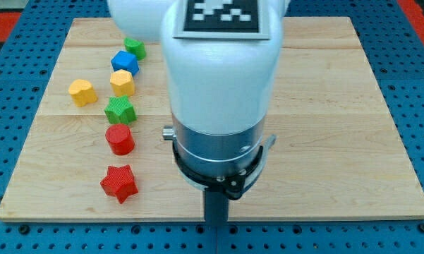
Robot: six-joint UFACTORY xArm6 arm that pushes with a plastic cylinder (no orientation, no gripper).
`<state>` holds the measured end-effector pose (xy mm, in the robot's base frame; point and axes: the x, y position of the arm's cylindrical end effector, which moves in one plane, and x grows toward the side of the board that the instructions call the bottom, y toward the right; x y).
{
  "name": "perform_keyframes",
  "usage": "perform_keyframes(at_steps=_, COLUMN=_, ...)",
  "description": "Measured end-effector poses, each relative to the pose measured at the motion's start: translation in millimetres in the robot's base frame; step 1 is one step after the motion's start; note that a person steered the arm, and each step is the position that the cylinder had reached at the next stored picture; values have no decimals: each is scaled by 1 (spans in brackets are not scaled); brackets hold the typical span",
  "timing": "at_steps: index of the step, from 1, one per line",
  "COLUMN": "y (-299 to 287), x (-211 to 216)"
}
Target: Point at the yellow heart
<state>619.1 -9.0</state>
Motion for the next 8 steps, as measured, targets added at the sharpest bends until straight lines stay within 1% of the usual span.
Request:
perform_keyframes(at_steps=1, y=-94, x=-2)
perform_keyframes(at_steps=2, y=-152, x=-1)
perform_keyframes(at_steps=3, y=-186, x=-23)
perform_keyframes(at_steps=4, y=-219, x=-70)
perform_keyframes(at_steps=8, y=-220, x=-196)
